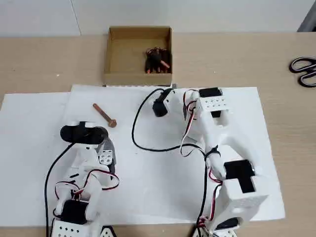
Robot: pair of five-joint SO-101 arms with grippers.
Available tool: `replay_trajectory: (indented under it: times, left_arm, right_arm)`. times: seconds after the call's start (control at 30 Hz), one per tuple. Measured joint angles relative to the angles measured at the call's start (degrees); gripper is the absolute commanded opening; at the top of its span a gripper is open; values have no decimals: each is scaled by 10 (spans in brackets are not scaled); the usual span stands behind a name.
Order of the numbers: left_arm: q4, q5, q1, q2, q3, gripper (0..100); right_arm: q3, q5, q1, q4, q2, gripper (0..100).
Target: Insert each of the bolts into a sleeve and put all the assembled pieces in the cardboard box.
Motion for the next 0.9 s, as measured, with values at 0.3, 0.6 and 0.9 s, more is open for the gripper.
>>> replay_trajectory:
  times: [0.3, 0.6, 0.9]
  left_arm:
    - [0, 0, 0, 0, 0, 6]
    - [0, 0, 0, 0, 0, 6]
    - [-1, -30, -3, 0, -1, 6]
  right_arm:
    - [-26, -168, -4, 86, -98, 11]
    - [-26, -386, -4, 183, -264, 10]
    - [-26, -556, 79, 241, -361, 7]
